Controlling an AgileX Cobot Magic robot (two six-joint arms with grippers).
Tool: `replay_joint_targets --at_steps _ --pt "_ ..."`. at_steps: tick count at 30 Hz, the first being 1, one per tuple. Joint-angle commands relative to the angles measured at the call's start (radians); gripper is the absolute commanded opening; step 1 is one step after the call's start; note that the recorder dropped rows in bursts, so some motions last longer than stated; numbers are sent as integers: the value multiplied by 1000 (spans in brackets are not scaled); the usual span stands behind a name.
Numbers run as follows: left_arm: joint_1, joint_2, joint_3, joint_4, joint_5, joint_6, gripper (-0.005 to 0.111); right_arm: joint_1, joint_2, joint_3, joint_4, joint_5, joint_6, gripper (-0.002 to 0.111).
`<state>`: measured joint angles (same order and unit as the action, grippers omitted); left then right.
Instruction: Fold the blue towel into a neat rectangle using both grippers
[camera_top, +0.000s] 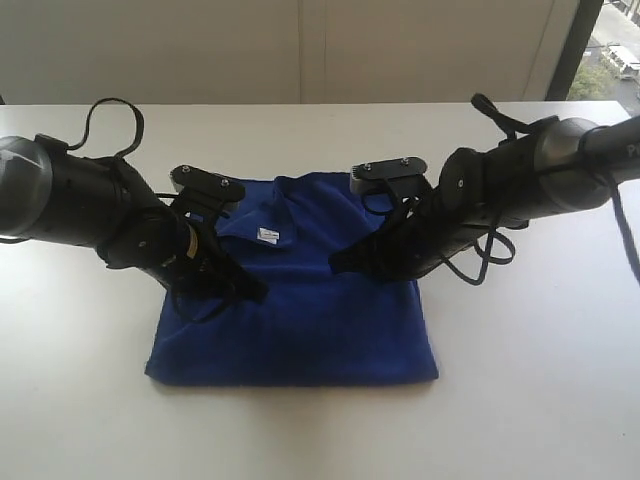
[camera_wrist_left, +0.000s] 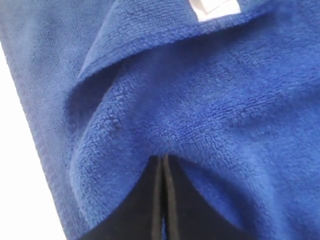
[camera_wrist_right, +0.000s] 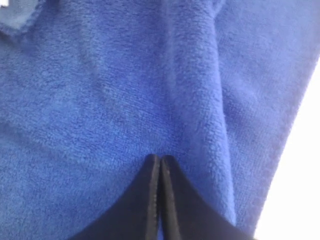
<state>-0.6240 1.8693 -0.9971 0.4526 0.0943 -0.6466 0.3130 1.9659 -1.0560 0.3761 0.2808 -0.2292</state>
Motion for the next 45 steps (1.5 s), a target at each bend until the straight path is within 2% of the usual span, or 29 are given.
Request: replay_joint_targets --at_steps 1,5,13,17,23,27,36,45 --pt "-30 39 18 -86 -17 -12 0 -43 27 10 -61 73 2 0" --pt "-30 39 18 -108 -40 -12 0 -47 25 22 -63 77 9 0" --pt "-70 39 18 -109 -57 -11 0 -66 23 53 -75 62 34 0" --pt "-75 39 18 -111 -9 -11 0 -94 7 53 -78 76 34 0" --pt "-38 39 18 -62 82 -5 0 -92 2 53 -78 96 34 0" --pt "-26 33 18 -6 89 -5 0 -92 2 53 -71 108 34 0" --pt "-26 -184 17 34 92 22 0 -92 -127 53 -57 90 34 0" --pt "-26 -170 -98 65 56 128 0 -92 -271 51 -55 107 31 0"
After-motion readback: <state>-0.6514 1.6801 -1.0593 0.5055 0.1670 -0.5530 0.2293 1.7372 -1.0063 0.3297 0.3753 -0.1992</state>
